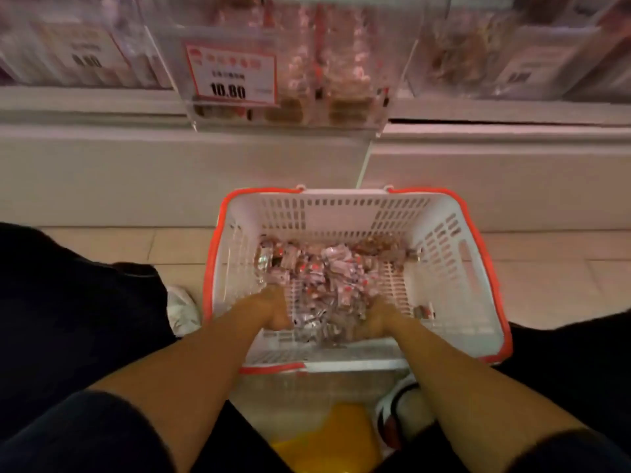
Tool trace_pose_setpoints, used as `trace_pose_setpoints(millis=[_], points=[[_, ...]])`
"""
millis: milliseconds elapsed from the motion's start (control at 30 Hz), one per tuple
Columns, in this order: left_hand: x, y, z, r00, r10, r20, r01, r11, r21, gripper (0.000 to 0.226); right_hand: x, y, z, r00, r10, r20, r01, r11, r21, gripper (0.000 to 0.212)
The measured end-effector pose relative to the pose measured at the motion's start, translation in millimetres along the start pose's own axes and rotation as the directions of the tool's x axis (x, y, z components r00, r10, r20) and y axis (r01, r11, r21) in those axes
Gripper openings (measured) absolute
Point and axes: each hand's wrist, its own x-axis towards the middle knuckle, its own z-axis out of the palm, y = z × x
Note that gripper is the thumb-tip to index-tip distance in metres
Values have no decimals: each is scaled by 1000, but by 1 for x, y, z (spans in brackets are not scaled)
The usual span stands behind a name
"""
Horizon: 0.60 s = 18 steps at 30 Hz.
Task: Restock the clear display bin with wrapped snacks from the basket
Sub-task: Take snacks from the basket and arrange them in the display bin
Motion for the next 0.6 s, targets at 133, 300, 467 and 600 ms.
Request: trace_pose_setpoints(millis=[133, 300, 467, 600], points=[[19, 6, 42, 981, -157, 113, 190, 896, -401, 112, 13, 3, 0, 964, 106, 242, -211, 859, 467, 103], [44, 1, 42, 938, -339, 67, 295, 684, -668, 117, 49, -3, 14, 977, 211, -13, -174, 838, 518, 143], [60, 8, 43, 931, -363, 38, 332, 797, -505, 118, 71, -11, 31, 952, 245, -184, -210, 959, 192, 149], [66, 23, 54, 955, -295, 2, 268, 864, -426, 110, 80, -9, 32, 934, 115, -339, -20, 962, 272, 117]])
